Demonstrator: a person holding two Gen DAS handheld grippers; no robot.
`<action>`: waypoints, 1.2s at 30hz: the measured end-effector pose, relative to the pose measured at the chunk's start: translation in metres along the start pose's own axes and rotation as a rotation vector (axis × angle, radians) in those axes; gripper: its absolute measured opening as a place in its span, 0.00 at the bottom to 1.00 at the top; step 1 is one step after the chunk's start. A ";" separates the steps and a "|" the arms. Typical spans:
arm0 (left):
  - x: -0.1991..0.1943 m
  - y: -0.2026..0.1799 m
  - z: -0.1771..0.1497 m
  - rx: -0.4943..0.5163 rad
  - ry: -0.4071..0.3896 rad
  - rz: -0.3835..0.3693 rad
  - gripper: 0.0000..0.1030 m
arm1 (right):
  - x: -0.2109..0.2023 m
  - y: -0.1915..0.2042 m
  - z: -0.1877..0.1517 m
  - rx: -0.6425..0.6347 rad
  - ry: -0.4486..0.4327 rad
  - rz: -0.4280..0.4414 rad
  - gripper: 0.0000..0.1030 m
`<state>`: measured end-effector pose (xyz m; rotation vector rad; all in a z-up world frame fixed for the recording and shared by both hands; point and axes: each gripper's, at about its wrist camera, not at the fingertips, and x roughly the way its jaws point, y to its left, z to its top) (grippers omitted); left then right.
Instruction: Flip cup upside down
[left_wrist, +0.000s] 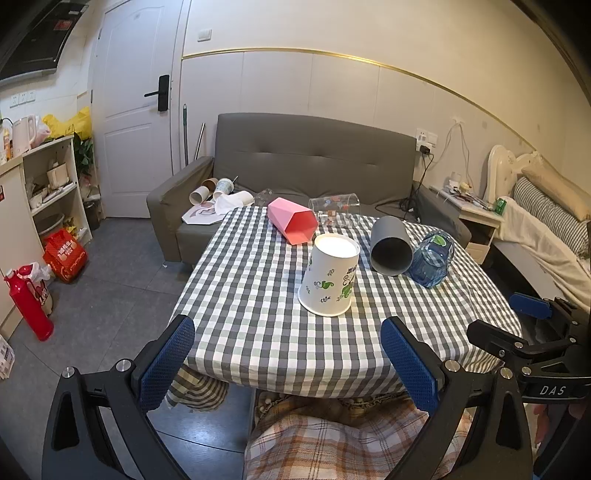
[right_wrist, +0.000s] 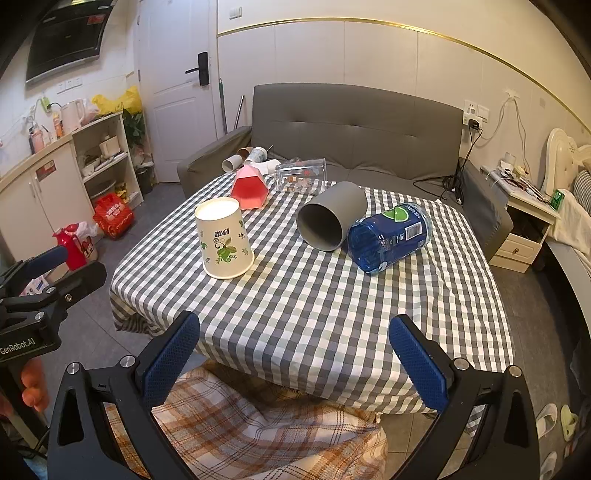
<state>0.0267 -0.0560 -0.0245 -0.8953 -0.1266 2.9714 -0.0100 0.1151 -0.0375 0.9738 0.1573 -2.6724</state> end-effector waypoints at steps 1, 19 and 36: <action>0.000 0.001 0.000 0.000 0.000 0.000 1.00 | 0.000 0.000 0.000 0.000 0.001 -0.001 1.00; 0.000 0.001 -0.001 0.000 0.002 0.001 1.00 | 0.001 -0.001 -0.001 0.001 0.002 -0.001 1.00; -0.001 0.002 -0.002 0.002 0.002 0.005 1.00 | 0.004 -0.002 -0.004 0.008 0.017 0.001 1.00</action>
